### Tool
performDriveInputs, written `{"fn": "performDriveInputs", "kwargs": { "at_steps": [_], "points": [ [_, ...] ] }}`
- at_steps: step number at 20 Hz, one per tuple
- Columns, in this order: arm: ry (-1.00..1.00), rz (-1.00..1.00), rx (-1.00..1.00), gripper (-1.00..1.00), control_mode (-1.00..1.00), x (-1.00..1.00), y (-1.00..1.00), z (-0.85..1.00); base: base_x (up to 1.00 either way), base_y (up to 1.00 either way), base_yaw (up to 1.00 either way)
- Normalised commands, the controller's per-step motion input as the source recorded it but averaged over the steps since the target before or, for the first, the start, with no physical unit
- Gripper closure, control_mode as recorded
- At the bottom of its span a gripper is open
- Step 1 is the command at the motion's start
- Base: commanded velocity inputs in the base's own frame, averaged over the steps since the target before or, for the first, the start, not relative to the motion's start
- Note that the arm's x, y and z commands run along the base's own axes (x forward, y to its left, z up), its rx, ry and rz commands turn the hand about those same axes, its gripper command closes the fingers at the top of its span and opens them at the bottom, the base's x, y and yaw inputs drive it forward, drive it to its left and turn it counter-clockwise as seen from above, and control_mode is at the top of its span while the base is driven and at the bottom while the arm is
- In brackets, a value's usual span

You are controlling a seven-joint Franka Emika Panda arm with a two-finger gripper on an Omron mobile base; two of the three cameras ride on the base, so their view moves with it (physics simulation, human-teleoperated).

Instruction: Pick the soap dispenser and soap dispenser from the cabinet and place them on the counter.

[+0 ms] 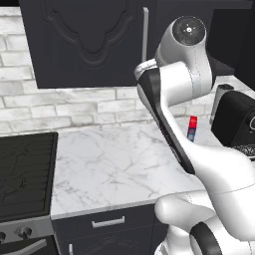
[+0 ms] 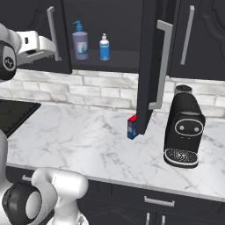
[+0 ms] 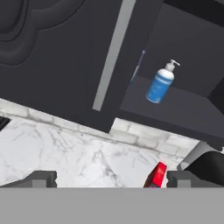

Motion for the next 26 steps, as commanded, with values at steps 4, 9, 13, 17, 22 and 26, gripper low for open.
{"fn": "performDriveInputs", "kwargs": {
  "at_steps": [4, 9, 13, 17, 22, 26],
  "points": [
    [-0.03, 0.04, -0.01, -1.0, -1.0, 0.35, 0.14, 0.08, 0.0, 0.0, 0.0],
    [0.04, -0.01, -0.01, -1.0, -1.0, 0.38, 0.13, 0.08, 0.0, 0.0, 0.0],
    [0.09, -0.05, 0.0, -1.0, -1.0, 0.31, 0.04, 0.02, 0.0, 0.0, 0.0],
    [0.08, -0.07, 0.0, -1.0, -1.0, 0.32, 0.04, 0.0, 0.0, 0.0, 0.0],
    [0.03, -0.05, 0.0, -1.0, -1.0, 0.25, 0.0, 0.0, 0.0, 0.0, 0.0],
    [-0.01, -0.02, 0.01, -1.0, -1.0, 0.16, -0.04, -0.03, 0.0, 0.0, 0.0]
  ]
}}
